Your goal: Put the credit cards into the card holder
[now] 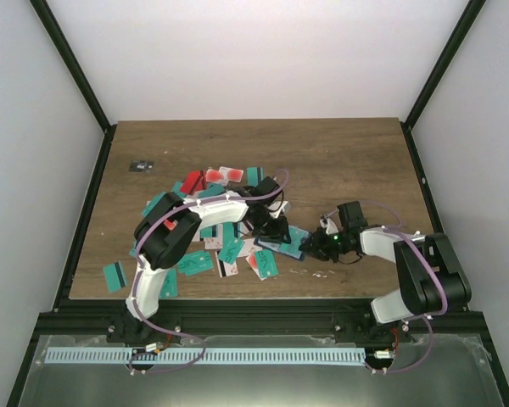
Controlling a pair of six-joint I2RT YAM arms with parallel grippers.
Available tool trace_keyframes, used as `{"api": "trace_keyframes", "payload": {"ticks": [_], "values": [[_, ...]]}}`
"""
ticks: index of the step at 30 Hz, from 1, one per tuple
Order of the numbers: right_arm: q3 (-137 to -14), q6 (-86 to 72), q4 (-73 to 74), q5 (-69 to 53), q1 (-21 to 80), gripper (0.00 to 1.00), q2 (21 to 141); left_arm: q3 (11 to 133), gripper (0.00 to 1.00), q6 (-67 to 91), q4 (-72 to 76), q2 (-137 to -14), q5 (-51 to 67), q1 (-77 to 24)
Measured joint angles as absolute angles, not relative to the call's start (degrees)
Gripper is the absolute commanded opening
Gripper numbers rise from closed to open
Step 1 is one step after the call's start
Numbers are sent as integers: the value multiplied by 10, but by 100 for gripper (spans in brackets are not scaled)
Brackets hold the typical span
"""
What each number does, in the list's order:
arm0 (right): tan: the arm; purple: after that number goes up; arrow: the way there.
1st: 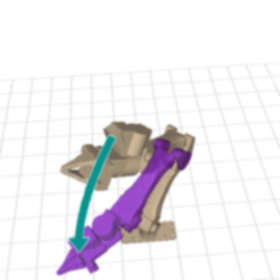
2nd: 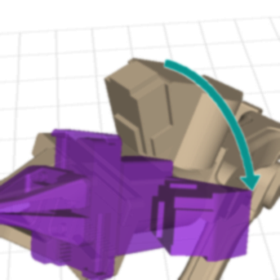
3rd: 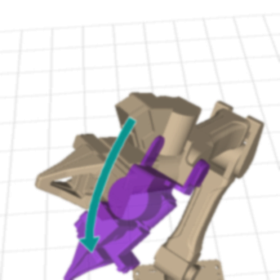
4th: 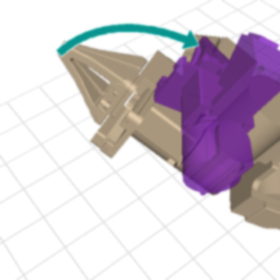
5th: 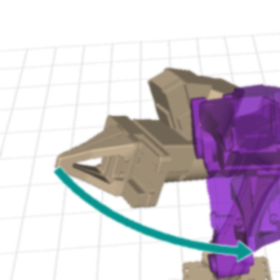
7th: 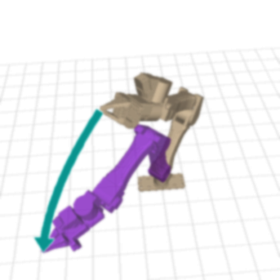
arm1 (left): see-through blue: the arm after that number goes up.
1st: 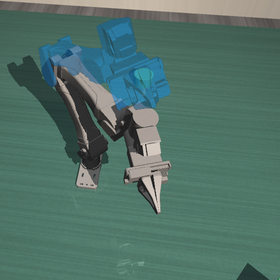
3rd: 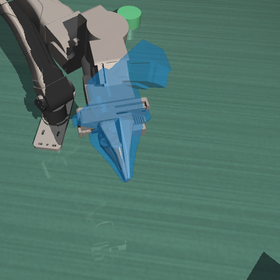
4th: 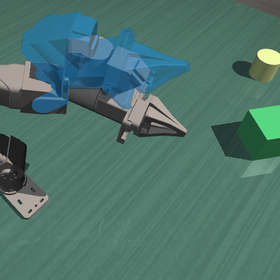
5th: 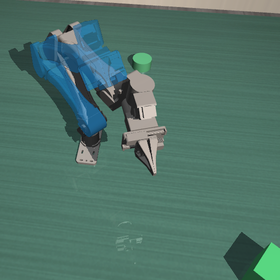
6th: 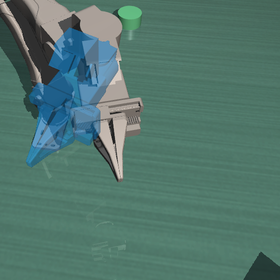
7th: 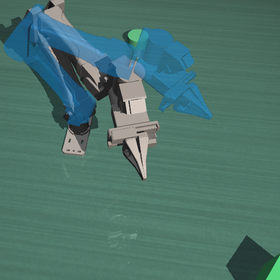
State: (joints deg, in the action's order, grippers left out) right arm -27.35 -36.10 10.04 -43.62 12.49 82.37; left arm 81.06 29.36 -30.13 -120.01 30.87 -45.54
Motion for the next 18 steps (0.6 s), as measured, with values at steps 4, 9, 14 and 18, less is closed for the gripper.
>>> {"api": "trace_keyframes", "payload": {"ticks": [4,9,14,18], "values": [[-313,-343,128,-400,118,18,839,794,33,315,-281,-1192,317,-463],[-340,-323,150,-378,113,19,838,785,33,331,-279,-1186,322,-474],[-340,-308,176,-379,112,21,823,801,29,334,-302,-1185,315,-475],[-340,-300,189,-385,111,22,803,824,17,336,-316,-1185,306,-475]]}}
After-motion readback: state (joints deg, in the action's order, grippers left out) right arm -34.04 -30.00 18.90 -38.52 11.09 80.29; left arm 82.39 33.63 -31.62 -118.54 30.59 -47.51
